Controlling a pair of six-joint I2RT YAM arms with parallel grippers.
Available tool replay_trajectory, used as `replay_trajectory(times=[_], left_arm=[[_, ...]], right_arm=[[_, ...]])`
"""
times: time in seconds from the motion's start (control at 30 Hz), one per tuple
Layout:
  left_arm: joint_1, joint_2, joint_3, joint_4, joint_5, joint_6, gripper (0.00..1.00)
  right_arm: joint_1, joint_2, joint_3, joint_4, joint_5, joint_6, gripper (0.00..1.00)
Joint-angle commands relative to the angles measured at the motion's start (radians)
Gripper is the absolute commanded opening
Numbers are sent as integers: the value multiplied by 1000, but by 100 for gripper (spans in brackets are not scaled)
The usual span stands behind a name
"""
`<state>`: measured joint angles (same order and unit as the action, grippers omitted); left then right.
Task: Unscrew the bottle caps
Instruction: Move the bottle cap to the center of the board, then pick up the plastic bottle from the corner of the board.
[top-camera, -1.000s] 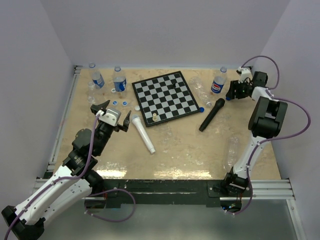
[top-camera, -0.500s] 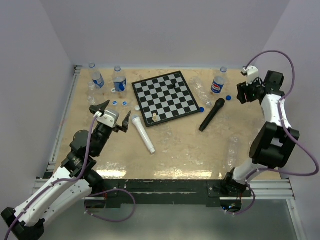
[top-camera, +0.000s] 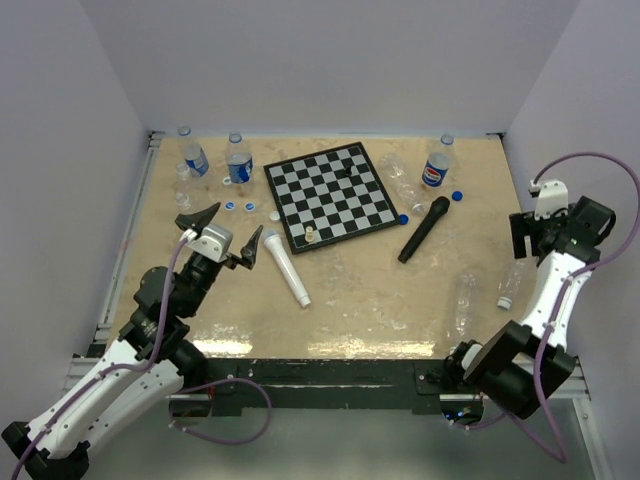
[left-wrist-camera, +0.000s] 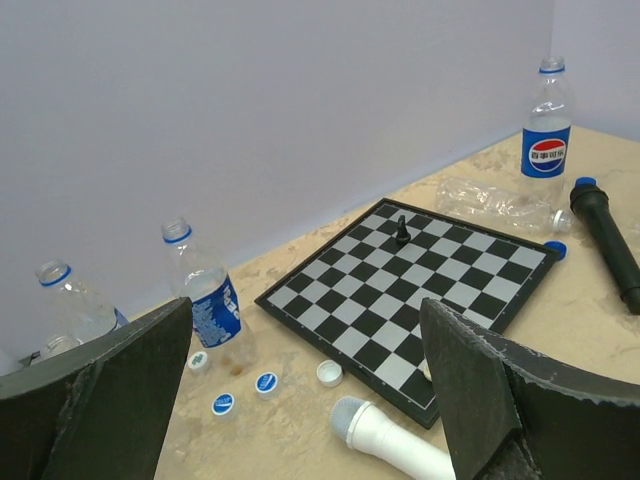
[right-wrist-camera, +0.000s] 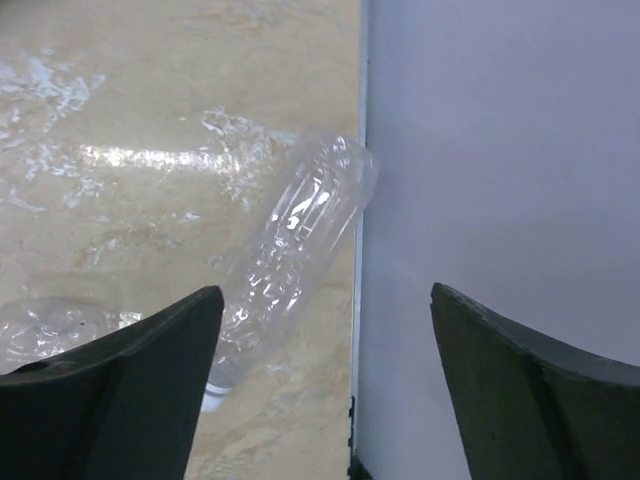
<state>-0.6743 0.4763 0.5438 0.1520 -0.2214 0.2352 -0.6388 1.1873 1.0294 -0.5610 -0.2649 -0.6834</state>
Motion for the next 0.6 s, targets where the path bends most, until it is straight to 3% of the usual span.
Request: replay_trajectory(times=[0.0,0.17,0.57], left_arm=[[5,-5,-5,32,42,-33,100],[4,-11,-4,32,48,-37,100],[2,-10,-7,32,47,-39,100]], right_arm=[[-18,-112,-110,62,166,83,96],[-19,-105,-199,121,191,119,97],[-21,199,-134,179,98,134,95]])
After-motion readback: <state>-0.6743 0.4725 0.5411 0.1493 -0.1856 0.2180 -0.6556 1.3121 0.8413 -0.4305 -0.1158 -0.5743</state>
